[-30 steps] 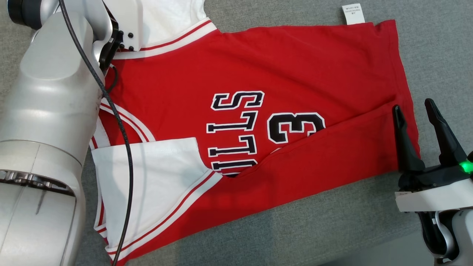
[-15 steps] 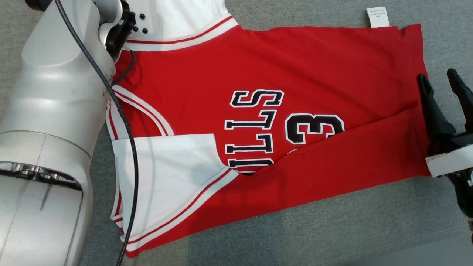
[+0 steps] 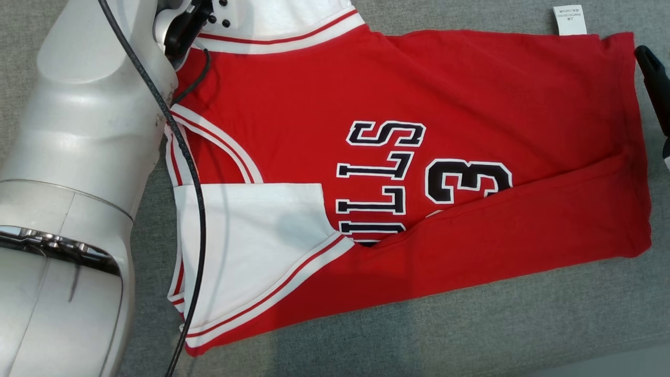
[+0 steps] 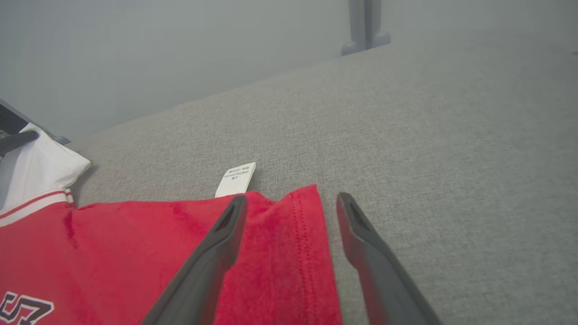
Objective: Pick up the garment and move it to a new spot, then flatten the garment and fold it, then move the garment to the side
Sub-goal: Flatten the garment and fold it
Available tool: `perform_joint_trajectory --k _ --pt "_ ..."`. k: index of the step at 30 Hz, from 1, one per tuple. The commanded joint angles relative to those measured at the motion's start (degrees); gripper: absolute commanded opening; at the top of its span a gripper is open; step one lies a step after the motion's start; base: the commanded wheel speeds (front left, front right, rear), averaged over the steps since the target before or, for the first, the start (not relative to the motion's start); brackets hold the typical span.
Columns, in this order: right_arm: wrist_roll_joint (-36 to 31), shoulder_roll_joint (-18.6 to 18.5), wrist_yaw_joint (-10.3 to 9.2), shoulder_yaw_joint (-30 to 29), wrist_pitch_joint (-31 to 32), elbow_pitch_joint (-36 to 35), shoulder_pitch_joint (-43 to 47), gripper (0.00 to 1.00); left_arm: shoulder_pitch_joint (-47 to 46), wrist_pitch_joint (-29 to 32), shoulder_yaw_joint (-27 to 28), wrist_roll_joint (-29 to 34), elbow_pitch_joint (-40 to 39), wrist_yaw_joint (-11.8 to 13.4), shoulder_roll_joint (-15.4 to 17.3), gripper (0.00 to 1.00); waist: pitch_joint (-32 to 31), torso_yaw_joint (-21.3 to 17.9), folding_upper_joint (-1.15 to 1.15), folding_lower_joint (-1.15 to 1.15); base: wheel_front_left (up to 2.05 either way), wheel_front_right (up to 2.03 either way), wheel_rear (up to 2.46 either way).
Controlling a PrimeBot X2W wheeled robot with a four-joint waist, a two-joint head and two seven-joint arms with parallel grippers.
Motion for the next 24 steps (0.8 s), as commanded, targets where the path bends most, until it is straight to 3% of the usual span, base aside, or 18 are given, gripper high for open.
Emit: perform_joint_trajectory --k 1,13,15,17,19,22,23,24 --pt "1.1 -2.4 0.09 0.7 0.6 -0.3 0.0 1.00 -1.5 0.1 0.0 -1.0 -2.2 -0.4 1.8 0.00 0.2 0.2 0.00 0.00 0.00 0.00 0.00" --pt "6.4 -4.0 0.09 6.9 3.1 7.4 -7.2 1.00 -1.2 0.8 -3.7 -4.8 -6.3 -0.4 3.3 0.00 0.9 1.7 0.00 0.00 0.00 0.00 0.00" --pt "6.6 -4.2 0.09 8.1 3.0 8.4 -8.0 0.84 -1.2 0.8 -4.2 -5.3 -6.7 -0.4 3.5 0.00 0.9 1.9 0.00 0.00 0.00 0.00 0.00" --pt "7.0 -4.4 0.09 9.1 3.0 9.5 -8.7 0.76 -1.2 0.9 -4.6 -5.7 -6.9 -0.4 3.7 0.00 1.0 2.0 0.00 0.00 0.00 0.00 0.00" --pt "7.3 -4.5 0.09 10.0 2.8 10.4 -9.3 0.50 -1.2 0.9 -4.9 -6.0 -7.1 -0.4 3.8 0.00 1.1 2.2 0.00 0.00 0.00 0.00 0.00" --pt "7.3 -4.9 0.09 11.5 2.1 11.4 -10.3 0.46 -1.2 0.9 -5.4 -6.7 -7.4 -0.4 4.1 0.00 1.2 2.3 0.00 0.00 0.00 0.00 0.00" --pt "7.5 -4.8 0.09 12.0 2.0 11.6 -10.6 0.32 -1.2 0.9 -5.6 -6.9 -7.5 -0.4 4.2 0.00 1.2 2.4 0.00 0.00 0.00 0.00 0.00" --pt "7.7 -4.9 0.09 12.5 1.8 11.8 -10.9 0.06 -1.1 0.9 -5.8 -7.1 -7.5 -0.4 4.3 0.00 1.2 2.4 0.00 0.00 0.00 0.00 0.00"
